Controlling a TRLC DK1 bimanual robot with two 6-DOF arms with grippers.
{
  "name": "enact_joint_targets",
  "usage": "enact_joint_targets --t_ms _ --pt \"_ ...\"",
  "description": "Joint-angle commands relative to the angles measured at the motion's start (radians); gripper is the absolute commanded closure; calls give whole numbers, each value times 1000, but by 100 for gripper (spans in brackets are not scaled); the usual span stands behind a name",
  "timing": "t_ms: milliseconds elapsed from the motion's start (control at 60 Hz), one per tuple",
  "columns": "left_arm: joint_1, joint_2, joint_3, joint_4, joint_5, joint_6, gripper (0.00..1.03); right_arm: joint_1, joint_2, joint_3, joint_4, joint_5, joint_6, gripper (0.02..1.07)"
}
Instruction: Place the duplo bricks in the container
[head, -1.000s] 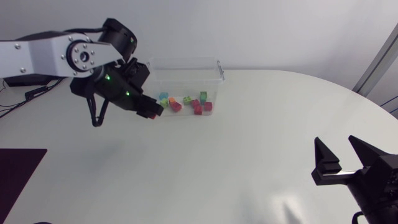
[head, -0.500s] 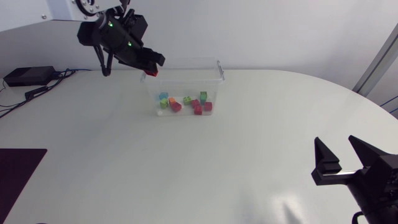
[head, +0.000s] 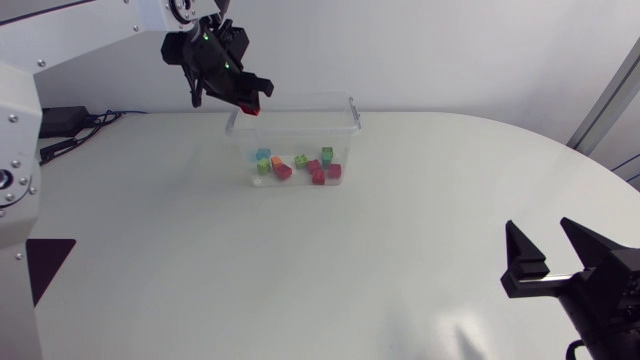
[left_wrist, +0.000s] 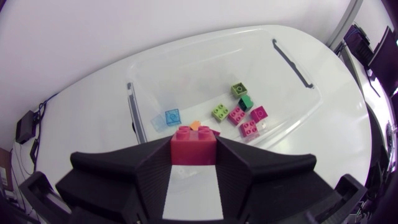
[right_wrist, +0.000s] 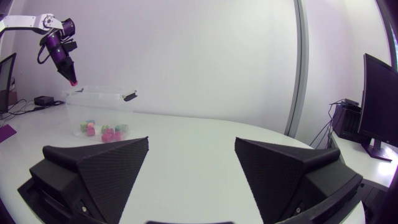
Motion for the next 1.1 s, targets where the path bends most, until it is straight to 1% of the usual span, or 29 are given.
enact_joint_targets --t_ms 0,150,250,300,317,333,350,367,383,400,417,650,833,1000,1083 --pt "5 54 63 -32 8 -3 78 -7 -9 -20 11 -8 -20 7" --pt "0 99 124 -77 8 -8 78 -7 -9 -20 11 -8 -20 7" --pt "-7 107 127 -89 7 -7 78 -7 -9 -20 11 -8 -20 7" --pt "-10 110 131 -94 7 -5 76 -7 -9 -20 12 -8 -20 7" --pt "-10 111 131 -98 7 -5 72 -7 -9 -20 11 -8 -20 7" --pt "-12 111 131 -101 7 -5 66 -7 -9 -20 12 -8 -19 7" --pt "-12 111 129 -104 7 -5 58 -7 -9 -20 11 -8 -19 7" --pt "-13 110 129 -109 7 -3 43 -7 -9 -20 12 -8 -20 7" --pt "-13 110 129 -109 7 -2 40 -7 -9 -20 12 -8 -20 7" --pt "-15 110 129 -117 7 0 17 -7 -9 -20 11 -8 -20 7" --pt "-17 110 131 -126 7 0 3 -7 -9 -20 11 -8 -20 7" --pt "-20 77 129 -161 7 1 3 -7 -9 -20 12 -8 -20 7" --pt "-12 1 61 -160 5 9 4 -7 -9 -20 11 -8 -20 7" --pt "6 -88 -55 -101 5 20 4 -7 -9 -20 11 -8 -19 7" --pt "16 -142 -141 -61 5 27 4 -7 -9 -20 12 -8 -20 7"
